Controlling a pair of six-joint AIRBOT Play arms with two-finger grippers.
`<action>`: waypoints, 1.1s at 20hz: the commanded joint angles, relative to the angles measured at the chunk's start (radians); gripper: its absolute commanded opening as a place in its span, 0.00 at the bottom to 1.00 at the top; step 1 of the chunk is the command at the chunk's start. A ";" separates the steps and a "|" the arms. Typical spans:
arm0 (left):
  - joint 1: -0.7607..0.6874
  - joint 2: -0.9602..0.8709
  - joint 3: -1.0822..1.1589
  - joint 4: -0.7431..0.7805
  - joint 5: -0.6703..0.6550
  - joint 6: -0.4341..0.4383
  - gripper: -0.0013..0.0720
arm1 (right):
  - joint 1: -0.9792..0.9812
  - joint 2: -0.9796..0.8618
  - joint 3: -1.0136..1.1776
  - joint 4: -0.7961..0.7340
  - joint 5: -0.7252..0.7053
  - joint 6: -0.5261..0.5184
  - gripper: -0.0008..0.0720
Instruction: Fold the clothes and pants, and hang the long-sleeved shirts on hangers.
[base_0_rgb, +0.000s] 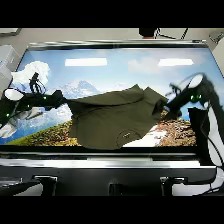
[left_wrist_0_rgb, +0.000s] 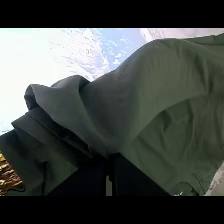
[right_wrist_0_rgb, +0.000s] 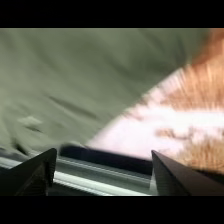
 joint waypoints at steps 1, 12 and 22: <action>0.018 -0.003 -0.001 0.002 -0.033 0.032 0.05 | 0.002 0.066 -0.324 0.081 -0.164 -0.006 0.93; 0.030 -0.003 -0.001 0.003 -0.035 0.032 0.05 | -0.067 0.062 -0.240 0.367 -0.608 0.019 0.06; -0.162 -0.114 -0.164 -0.029 -0.088 0.028 0.05 | -0.186 0.027 -0.010 0.241 -0.488 0.043 0.45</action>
